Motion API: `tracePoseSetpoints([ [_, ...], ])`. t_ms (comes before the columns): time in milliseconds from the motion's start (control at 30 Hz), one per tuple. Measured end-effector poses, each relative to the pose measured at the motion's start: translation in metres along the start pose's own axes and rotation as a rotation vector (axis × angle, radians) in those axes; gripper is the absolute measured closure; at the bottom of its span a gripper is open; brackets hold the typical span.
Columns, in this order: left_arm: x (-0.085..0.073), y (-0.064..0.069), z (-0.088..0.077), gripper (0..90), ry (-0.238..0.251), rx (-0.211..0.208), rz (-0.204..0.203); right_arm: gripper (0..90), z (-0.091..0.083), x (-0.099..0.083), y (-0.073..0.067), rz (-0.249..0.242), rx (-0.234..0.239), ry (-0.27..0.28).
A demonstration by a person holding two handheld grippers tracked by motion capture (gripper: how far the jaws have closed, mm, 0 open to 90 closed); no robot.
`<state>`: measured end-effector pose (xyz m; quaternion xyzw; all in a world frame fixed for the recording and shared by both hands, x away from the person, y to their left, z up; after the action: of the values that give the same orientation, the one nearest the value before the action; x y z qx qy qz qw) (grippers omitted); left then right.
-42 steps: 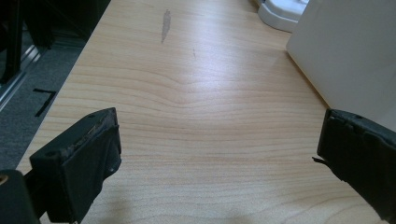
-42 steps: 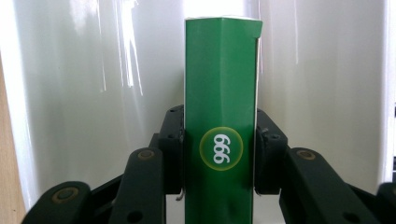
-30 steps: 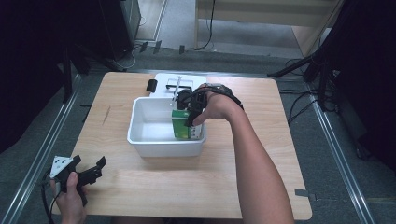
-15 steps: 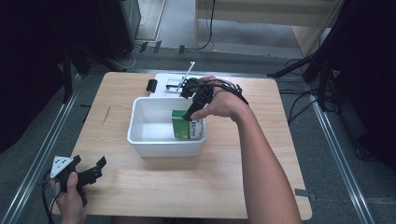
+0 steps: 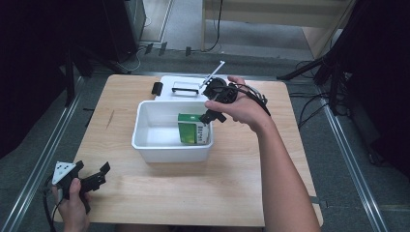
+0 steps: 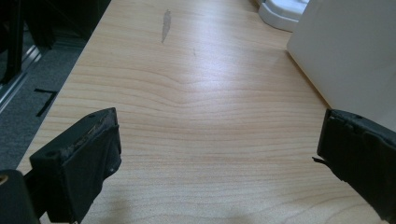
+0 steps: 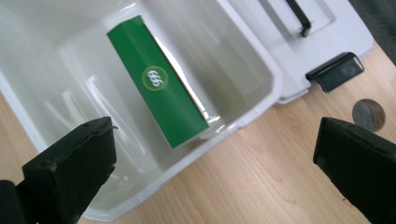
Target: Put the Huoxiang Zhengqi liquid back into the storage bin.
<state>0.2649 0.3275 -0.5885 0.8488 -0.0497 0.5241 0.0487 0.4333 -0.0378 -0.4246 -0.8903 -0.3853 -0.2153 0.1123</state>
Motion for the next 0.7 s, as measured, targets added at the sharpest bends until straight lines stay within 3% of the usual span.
tracePoseSetpoints([
  [233,0.0,0.0,0.0,0.2,-0.002,-0.001,0.002,0.0,-0.01,-0.018,0.023,0.086,-0.054,0.12],
  [700,0.0,0.0,0.0,0.1,-0.001,-0.001,0.002,0.0,-0.02,-0.052,0.049,0.149,-0.107,0.285],
])
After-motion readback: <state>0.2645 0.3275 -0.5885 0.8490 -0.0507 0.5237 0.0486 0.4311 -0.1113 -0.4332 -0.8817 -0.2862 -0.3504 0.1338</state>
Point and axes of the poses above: each handheld gripper's, and its own axes: z roughly forward along the jaws, x roughly out of its top, y roughly to its right, the point moved 8 cm from there along z, roughly forward along the jaws, and after that the axes turned 12 degrees about z, right-handed, at the moved point
